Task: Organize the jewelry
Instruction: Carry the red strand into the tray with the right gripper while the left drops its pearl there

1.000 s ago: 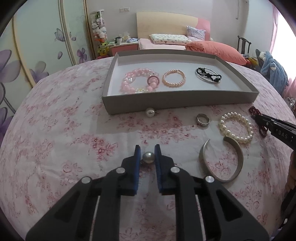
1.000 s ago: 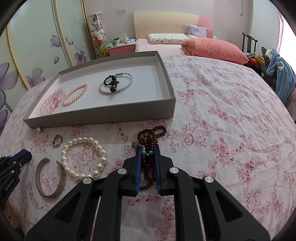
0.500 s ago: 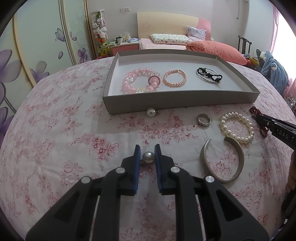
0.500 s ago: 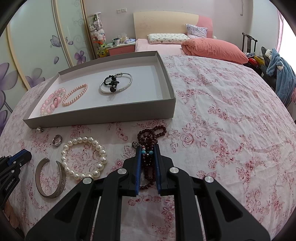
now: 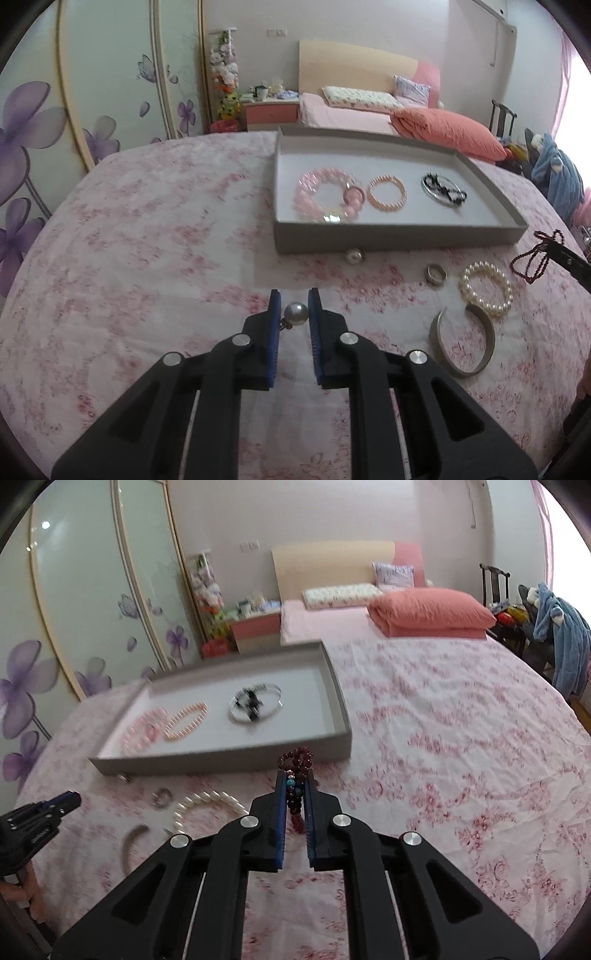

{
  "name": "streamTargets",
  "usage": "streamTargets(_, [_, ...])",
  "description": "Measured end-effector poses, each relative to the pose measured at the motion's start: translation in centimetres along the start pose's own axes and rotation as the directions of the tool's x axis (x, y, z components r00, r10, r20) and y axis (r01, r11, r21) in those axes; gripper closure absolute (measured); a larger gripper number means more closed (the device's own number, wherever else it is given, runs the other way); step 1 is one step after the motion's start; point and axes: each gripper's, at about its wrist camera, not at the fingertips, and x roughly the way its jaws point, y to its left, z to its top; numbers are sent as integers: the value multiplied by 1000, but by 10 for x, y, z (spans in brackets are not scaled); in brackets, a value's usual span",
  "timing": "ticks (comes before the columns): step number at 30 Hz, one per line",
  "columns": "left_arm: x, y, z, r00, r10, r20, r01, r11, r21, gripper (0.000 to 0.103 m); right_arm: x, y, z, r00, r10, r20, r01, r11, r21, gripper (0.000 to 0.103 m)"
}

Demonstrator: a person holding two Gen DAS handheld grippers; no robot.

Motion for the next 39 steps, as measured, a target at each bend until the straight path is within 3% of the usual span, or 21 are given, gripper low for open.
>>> streamTargets(12, [-35, -10, 6, 992, 22, 126, -27, 999, 38, 87, -43, 31, 16, 989, 73, 131, -65, 996, -65, 94])
streamTargets(24, [-63, -29, 16, 968, 36, 249, -55, 996, 69, 87, -67, 64, 13, 963, 122, 241, -89, 985, -146, 94])
streamTargets(39, [-87, -44, 38, 939, 10, 345, -42, 995, 87, 87, -74, 75, 14, 948, 125, 292, -80, 984, -161, 94])
